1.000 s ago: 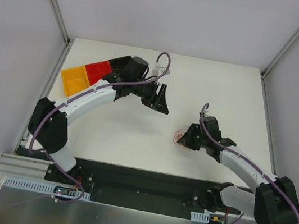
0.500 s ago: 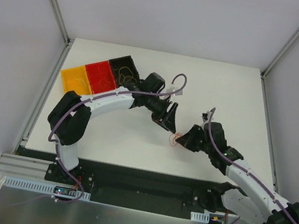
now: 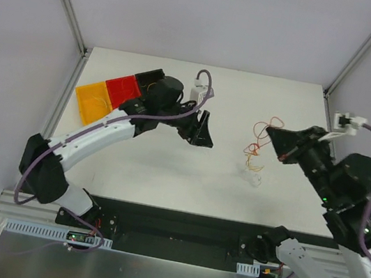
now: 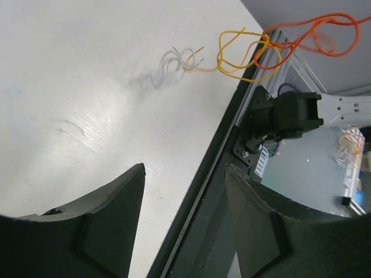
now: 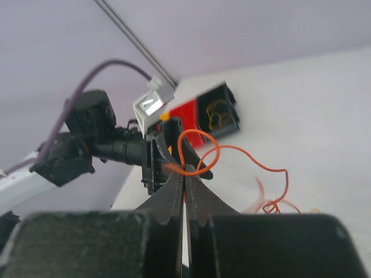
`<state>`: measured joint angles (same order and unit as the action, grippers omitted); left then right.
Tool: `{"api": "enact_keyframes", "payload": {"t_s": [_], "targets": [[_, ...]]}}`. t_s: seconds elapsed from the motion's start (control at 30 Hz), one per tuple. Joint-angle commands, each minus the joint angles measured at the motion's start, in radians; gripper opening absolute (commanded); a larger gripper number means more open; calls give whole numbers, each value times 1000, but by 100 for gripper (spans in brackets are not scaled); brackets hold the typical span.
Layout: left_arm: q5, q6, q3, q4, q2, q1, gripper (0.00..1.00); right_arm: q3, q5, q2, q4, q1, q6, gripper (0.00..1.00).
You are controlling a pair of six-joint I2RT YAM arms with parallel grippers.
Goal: Untangle the cables
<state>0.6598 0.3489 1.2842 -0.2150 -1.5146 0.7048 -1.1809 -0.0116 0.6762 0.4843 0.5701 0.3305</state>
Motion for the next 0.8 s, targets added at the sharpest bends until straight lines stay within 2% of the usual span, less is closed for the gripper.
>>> {"api": "enact_keyframes", "payload": {"t_s": [0.0,0.17,0.43,0.53,0.77], "targets": [[-192,-111,-31,28,165,-10,57,-218,-44,25,77,1,-132,0],[-293,-148,-62,39,235,-8,62,-223,-125,55,62,1,-192,1],[-278,-153,-59,42,218,-8,62,-42,-155,71,3,2,-168,0],[-264,-154,-59,45,218,-10,62,-161,-197,121,62,1,-215,0],[-241,-153,-65,60,223,-13,63,-701,-166,279,137,1,-303,0]]}}
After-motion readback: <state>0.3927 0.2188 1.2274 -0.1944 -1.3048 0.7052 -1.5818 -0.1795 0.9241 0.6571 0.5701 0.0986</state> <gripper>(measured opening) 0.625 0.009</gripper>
